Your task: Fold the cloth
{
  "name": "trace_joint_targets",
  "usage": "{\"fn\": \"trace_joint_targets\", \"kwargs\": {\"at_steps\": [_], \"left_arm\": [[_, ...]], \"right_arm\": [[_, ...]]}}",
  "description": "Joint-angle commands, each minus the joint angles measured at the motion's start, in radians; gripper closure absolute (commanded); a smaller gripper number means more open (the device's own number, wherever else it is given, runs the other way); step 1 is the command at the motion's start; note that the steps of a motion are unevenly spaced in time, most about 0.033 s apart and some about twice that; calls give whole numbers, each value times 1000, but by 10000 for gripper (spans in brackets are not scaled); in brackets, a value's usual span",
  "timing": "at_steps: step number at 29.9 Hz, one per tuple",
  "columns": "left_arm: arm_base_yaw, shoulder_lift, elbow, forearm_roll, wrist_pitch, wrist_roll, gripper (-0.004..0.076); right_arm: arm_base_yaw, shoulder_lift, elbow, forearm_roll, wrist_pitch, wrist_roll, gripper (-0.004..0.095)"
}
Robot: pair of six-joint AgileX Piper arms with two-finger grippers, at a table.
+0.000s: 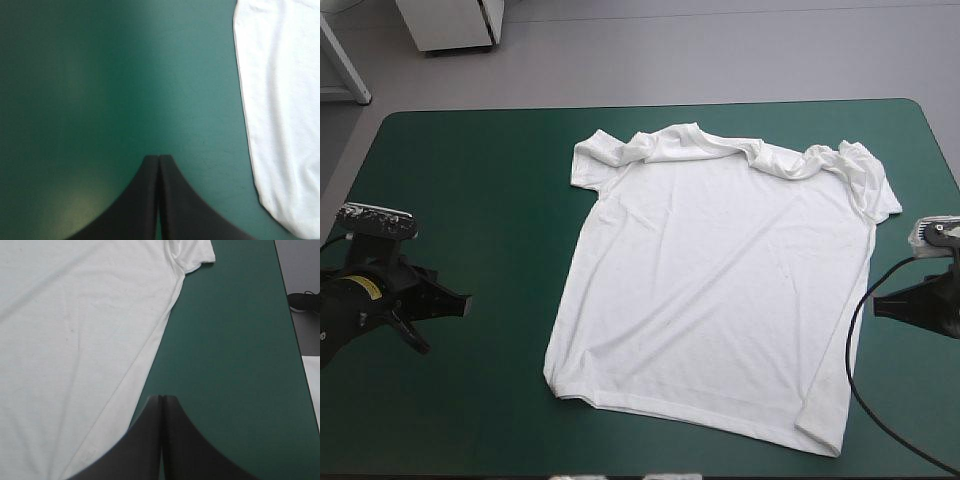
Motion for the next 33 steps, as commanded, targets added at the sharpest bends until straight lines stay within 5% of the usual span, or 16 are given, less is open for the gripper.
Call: {"fn": "trace_joint_targets", "kwargs": {"at_steps": [1,21,33], "left_arm": [[-4,-3,-25,4,-53,-2,733],[-4,2,-39,4,-18,16,733],[-6,288,-403,-20,46,55,733]], "right_arm": [[-1,-2,-31,-8,-41,0,925],[-1,0,-43,-7,17,77,925],[-1,234,-412,-52,102,150,925]]}}
